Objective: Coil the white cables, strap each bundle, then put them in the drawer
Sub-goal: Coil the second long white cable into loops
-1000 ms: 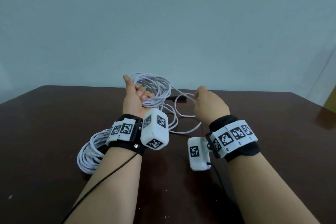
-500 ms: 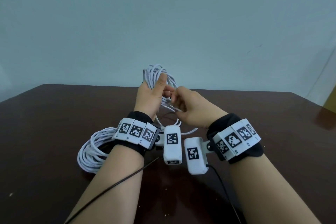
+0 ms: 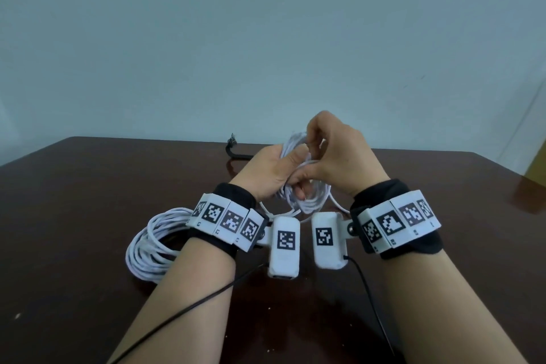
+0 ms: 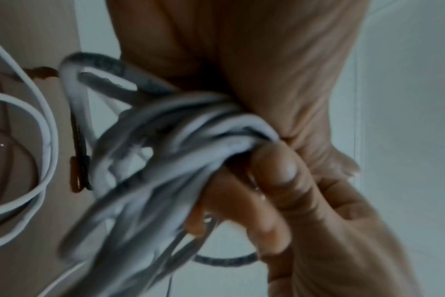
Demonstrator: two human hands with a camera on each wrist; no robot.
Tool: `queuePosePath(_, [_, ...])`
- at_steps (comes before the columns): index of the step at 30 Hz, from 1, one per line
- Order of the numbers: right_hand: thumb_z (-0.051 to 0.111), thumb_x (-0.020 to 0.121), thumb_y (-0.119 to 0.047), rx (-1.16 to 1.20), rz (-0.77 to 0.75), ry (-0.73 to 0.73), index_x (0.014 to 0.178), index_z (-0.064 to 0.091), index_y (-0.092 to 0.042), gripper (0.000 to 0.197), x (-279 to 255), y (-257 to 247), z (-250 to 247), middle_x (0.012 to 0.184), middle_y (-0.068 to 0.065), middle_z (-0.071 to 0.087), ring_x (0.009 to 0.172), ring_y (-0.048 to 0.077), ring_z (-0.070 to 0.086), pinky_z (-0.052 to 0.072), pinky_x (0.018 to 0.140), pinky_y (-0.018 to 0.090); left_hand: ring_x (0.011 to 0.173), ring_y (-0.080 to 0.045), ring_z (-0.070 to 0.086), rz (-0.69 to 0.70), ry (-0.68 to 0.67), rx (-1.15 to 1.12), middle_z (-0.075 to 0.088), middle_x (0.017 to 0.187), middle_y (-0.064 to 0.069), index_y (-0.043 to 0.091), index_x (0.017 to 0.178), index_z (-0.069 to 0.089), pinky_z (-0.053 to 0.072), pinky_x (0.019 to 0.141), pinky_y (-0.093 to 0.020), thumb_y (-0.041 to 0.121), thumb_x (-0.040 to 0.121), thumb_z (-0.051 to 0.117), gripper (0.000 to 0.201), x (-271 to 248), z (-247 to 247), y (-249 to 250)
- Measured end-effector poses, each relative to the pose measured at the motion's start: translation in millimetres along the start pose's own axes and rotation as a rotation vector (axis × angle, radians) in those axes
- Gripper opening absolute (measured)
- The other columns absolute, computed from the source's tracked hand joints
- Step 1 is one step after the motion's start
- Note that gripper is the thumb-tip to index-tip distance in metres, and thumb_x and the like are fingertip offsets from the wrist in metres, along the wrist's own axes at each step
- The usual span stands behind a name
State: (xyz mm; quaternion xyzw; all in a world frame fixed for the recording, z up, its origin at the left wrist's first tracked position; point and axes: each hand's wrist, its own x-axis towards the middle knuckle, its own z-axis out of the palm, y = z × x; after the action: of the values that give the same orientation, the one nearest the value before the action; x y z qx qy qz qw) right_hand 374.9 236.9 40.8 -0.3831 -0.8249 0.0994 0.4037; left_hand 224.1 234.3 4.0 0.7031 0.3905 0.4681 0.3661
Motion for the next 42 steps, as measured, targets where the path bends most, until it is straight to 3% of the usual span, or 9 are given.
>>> queuePosePath(4, [0.089,0.053,-0.015,0.185,0.01,0.034,0.087,0.043,-0.019,0.057,1.2,8.1,1.4,0.064,-0.003,0.048,0.052,0.011,0.041,0.04,0.051,0.027,0.033,-0.008,0.04,-0.049,-0.022,-0.295,0.046,0.042,0.004,0.008,0.073,0.051,0.041,0.044,-0.024,0.074,0.047,0.071,0.074,0.8,3.4,-3.6])
queuePosePath(7, [0.086,0.06,-0.009,0.398,0.095,0.019,0.1,0.044,-0.024,0.06,1.7,19.6,-0.7,0.091,0.0,0.057,0.057,0.014,0.053,0.05,0.059,0.027,0.029,-0.005,0.033,-0.058,0.02,-0.538,0.039,0.038,0.007,0.012,0.069,0.063,0.04,0.037,-0.019,0.053,0.048,0.086,0.052,-0.2,-8.0,-8.9])
queuePosePath(12, [0.083,0.067,-0.025,0.156,0.149,-0.089,0.127,0.042,-0.023,0.073,-0.4,40.2,-5.5,0.129,-0.005,0.045,0.106,0.012,0.05,0.047,0.09,0.026,0.026,-0.003,0.033,0.019,0.038,-0.823,0.034,0.035,0.008,0.015,0.056,0.059,0.036,0.035,-0.014,0.033,0.042,0.095,0.043,-1.2,-21.3,-9.3])
queuePosePath(15, [0.073,0.065,-0.06,0.114,0.117,-0.095,0.138,0.038,-0.029,0.087,0.7,41.5,5.2,0.141,-0.008,0.042,0.132,0.012,0.037,0.033,0.109,0.038,0.026,-0.001,0.033,0.031,-0.066,-0.804,0.034,0.035,0.009,0.014,0.062,0.064,0.034,0.035,-0.014,0.031,0.048,0.094,0.037,-3.1,-17.2,-6.5])
queuePosePath(20, [0.054,0.088,-0.043,0.316,0.069,-0.127,0.122,0.056,-0.023,0.039,2.8,42.6,10.7,0.115,-0.005,0.064,0.105,0.007,0.059,0.047,0.089,0.019,0.028,-0.004,0.029,-0.077,-0.099,-0.618,0.041,0.04,0.005,-0.001,0.097,0.054,0.032,0.035,-0.016,0.014,0.066,0.084,0.045,-5.3,-10.4,-2.0])
queuePosePath(25, [0.05,0.093,-0.034,0.292,0.16,-0.066,0.105,0.066,-0.014,0.028,3.2,44.0,6.6,0.099,0.007,0.068,0.088,0.01,0.06,0.047,0.075,0.021,0.027,-0.005,0.025,-0.16,-0.045,-0.455,0.029,0.037,0.005,0.006,0.068,0.046,0.032,0.036,-0.017,0.038,0.076,0.059,0.036,-6.6,-1.1,3.8])
queuePosePath(30, [0.071,0.068,-0.046,0.361,0.241,-0.081,0.096,0.067,-0.019,0.038,-2.0,43.7,-8.8,0.081,-0.002,0.071,0.067,0.006,0.065,0.053,0.066,0.019,0.026,-0.005,0.02,-0.221,0.009,-0.635,0.024,0.034,0.006,0.01,0.055,0.047,0.024,0.035,-0.015,0.051,0.077,0.052,0.047,-6.5,-5.0,4.2])
queuePosePath(37, [0.063,0.076,-0.049,0.213,0.287,-0.079,0.071,0.066,-0.013,0.036,-7.8,64.0,-21.4,0.056,-0.001,0.054,0.053,0.01,0.048,0.04,0.056,0.018,0.023,-0.003,0.031,-0.146,-0.003,-0.935,0.033,0.031,0.008,0.015,0.05,0.052,0.029,0.031,-0.014,0.051,0.057,0.082,0.047,-0.9,-25.7,-7.2])
queuePosePath(42, [0.067,0.084,-0.035,0.273,0.292,0.196,0.052,0.039,-0.01,0.049,-2.1,57.9,-12.8,0.046,-0.007,0.029,0.042,0.004,0.026,0.026,0.044,0.014,0.023,-0.002,0.028,-0.065,0.221,-1.049,0.029,0.03,0.009,0.017,0.046,0.053,0.028,0.03,-0.014,0.052,0.083,0.046,0.051,-1.8,-35.9,-5.7])
